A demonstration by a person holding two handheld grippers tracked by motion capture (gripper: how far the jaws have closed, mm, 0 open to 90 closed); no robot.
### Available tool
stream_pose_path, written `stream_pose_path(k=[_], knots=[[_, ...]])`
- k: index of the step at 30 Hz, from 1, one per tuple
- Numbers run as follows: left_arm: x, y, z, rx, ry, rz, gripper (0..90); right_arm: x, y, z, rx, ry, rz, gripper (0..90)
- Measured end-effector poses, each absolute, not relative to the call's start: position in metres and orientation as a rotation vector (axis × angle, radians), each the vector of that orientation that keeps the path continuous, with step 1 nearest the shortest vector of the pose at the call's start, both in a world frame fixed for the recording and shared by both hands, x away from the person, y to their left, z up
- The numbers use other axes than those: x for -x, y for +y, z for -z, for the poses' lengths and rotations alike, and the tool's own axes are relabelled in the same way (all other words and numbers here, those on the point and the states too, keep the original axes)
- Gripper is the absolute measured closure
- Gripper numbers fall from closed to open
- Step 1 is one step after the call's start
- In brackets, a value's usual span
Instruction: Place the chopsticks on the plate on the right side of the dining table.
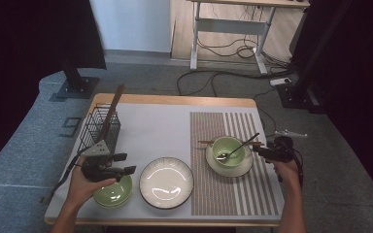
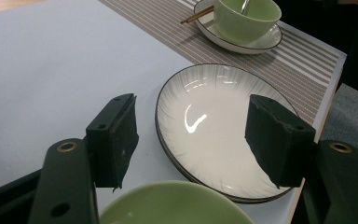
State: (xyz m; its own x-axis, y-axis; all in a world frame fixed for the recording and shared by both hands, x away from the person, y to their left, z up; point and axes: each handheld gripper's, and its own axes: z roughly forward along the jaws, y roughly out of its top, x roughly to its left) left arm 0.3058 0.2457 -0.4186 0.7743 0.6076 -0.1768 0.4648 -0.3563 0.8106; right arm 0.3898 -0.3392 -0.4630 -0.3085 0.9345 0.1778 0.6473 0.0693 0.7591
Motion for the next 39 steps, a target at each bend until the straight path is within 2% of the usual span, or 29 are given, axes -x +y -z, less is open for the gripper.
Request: stream_pose_path(k=[39], knots=[[-0.308, 0.244, 0.424, -2.040, 0.814, -0.192, 34.3, -0.426, -0.355, 0.485, -1.739, 1.921, -1.091, 27.1]])
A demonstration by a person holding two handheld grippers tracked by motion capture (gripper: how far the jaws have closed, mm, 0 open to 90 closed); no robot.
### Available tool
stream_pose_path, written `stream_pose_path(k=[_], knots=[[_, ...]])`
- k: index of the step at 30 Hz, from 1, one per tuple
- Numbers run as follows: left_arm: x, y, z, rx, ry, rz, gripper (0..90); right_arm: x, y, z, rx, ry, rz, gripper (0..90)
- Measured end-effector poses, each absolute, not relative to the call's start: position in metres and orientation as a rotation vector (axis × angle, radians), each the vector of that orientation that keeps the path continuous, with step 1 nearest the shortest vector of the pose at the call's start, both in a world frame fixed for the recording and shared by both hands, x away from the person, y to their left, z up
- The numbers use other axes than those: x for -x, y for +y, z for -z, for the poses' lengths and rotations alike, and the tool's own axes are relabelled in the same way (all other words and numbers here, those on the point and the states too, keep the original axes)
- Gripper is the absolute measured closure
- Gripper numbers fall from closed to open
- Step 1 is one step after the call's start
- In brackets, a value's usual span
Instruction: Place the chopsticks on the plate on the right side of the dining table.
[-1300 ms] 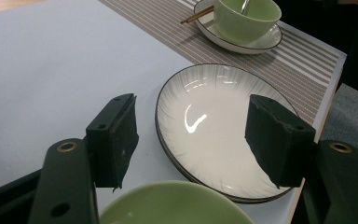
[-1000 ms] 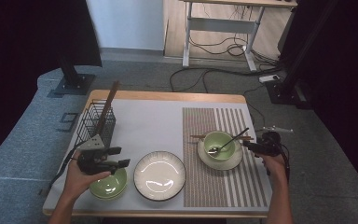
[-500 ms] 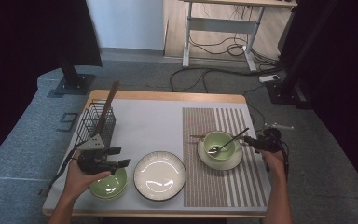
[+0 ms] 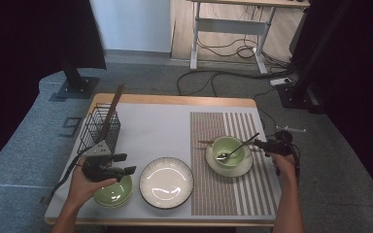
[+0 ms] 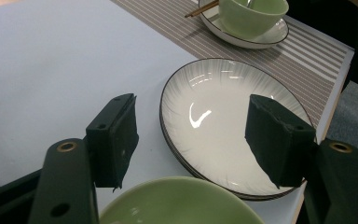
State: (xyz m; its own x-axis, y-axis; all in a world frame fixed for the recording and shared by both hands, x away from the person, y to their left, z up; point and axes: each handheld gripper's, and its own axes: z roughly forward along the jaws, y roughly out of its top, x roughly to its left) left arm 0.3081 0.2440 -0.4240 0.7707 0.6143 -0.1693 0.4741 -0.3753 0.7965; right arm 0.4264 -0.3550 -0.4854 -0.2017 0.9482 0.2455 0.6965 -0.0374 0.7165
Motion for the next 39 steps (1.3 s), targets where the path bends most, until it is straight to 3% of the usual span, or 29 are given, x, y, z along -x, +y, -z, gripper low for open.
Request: stream_pose_path(k=[39], knots=[[-0.308, 0.243, 0.425, -2.048, 0.815, -0.192, 33.9, -0.436, -0.339, 0.499, -1.766, 1.982, -1.114, 27.3]])
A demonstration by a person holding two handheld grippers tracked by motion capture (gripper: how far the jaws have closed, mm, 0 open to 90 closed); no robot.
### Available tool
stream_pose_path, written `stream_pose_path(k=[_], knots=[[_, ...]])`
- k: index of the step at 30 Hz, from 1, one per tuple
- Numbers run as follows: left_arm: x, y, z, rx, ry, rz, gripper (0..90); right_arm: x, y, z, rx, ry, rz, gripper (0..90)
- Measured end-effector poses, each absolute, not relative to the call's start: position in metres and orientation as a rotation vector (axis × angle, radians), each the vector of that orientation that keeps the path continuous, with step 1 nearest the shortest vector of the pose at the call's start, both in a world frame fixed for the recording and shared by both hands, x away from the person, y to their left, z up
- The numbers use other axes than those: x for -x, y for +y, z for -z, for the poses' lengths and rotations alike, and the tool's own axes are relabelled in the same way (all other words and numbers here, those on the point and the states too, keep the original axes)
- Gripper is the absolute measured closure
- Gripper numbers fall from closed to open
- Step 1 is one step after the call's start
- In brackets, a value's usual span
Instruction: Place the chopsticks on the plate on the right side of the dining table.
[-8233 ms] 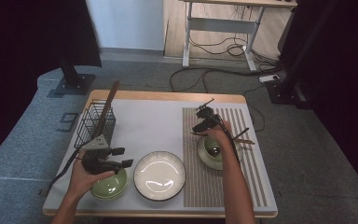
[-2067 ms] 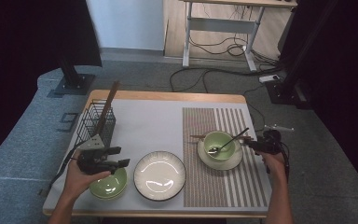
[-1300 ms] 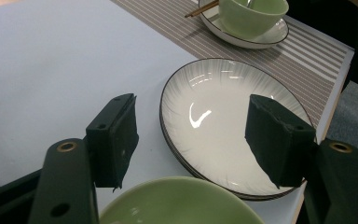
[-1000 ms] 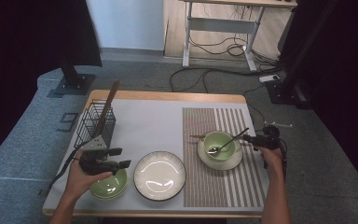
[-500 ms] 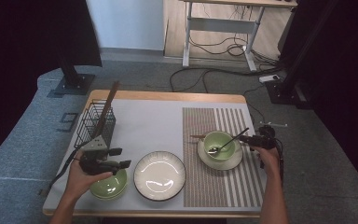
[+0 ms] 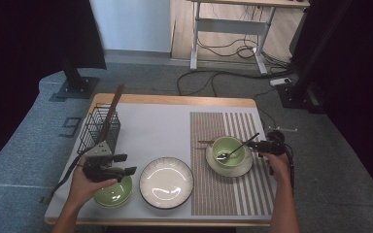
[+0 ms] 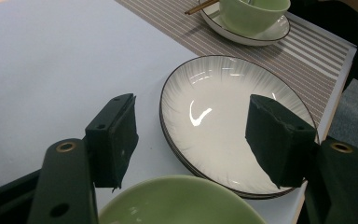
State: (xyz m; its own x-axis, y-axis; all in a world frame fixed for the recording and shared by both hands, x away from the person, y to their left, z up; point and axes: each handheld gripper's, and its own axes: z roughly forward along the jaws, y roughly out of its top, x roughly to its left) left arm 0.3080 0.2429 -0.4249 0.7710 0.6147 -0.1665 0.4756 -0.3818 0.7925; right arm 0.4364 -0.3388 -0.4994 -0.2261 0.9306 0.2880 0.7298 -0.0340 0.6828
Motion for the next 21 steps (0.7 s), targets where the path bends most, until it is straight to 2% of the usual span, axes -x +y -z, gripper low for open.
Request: stream_pose_path(k=[21], knots=[[-0.3082, 0.2425, 0.4252, -2.054, 0.816, -0.184, 33.9, -0.4381, -0.3291, 0.5029, -1.735, 2.030, -1.096, 27.6]])
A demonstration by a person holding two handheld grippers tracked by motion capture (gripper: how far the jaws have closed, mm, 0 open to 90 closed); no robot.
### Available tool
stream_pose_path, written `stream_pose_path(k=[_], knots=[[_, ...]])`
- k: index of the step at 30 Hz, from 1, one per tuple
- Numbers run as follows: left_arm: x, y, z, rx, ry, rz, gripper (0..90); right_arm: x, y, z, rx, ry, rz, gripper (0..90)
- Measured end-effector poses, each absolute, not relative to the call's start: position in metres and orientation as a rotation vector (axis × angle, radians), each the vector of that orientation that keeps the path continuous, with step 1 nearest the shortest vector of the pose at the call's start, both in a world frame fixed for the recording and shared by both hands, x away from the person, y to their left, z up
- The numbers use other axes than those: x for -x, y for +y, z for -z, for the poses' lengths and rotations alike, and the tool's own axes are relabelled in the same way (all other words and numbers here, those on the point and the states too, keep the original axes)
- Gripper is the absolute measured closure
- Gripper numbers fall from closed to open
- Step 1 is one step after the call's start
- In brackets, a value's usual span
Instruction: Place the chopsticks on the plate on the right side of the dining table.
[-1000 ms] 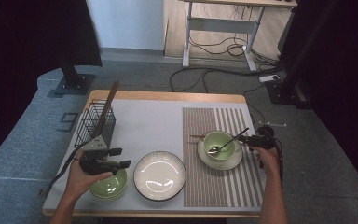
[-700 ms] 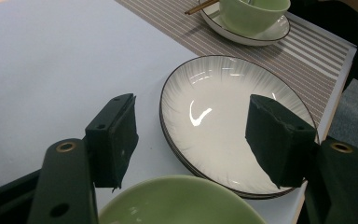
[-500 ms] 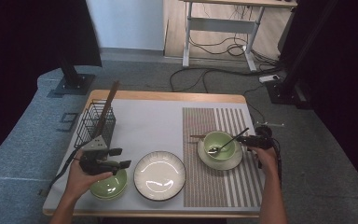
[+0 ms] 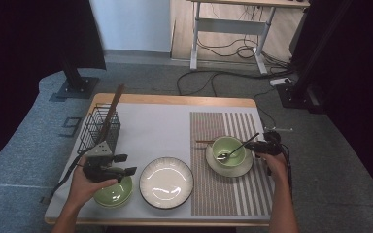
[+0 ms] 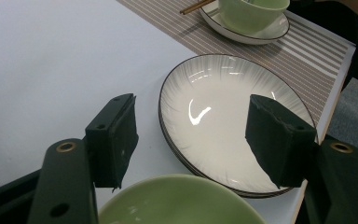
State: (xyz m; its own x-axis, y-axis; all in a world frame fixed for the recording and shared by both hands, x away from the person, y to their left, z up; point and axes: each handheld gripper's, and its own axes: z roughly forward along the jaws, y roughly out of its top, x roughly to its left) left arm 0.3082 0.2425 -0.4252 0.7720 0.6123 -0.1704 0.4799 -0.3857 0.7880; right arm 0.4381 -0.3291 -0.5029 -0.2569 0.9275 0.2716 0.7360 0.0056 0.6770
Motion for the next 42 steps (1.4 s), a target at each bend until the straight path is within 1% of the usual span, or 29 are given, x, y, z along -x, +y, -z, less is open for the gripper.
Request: stream_pose_path(k=[29, 42], knots=[[-0.308, 0.242, 0.426, -2.066, 0.814, -0.175, 33.7, -0.437, -0.325, 0.503, -1.705, 2.065, -1.080, 26.9], [-0.308, 0.243, 0.424, -2.064, 0.812, -0.179, 33.6, -0.428, -0.330, 0.495, -1.701, 2.046, -1.041, 23.2]])
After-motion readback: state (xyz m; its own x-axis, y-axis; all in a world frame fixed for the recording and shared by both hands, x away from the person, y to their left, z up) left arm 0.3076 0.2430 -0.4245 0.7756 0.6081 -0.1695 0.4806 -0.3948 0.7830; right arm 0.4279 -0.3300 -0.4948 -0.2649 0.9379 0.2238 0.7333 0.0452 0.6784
